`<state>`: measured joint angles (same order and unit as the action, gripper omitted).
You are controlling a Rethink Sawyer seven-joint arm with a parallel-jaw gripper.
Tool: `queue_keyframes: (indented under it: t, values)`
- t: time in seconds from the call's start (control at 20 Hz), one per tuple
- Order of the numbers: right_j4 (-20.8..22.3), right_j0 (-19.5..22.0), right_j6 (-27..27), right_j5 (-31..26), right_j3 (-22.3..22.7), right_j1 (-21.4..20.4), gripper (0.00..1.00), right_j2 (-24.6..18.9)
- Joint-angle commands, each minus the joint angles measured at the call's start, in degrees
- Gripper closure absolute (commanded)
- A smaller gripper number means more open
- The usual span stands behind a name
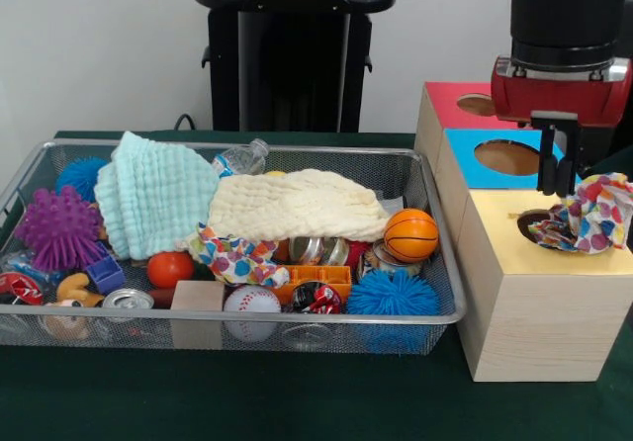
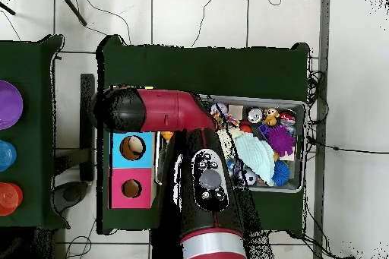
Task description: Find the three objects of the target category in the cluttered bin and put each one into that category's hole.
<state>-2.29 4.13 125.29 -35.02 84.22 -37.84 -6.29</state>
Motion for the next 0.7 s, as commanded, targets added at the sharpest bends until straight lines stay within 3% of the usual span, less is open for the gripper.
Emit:
queue_keyframes:
  t: [0.05, 0.7]
  values:
    - [-1.47, 2.62, 0.71, -6.02, 7.53, -0.38, 1.0, -4.33]
    - [-2.4, 3.79, 1.15, -3.25, 6.94, 0.6, 1.0, -6.73]
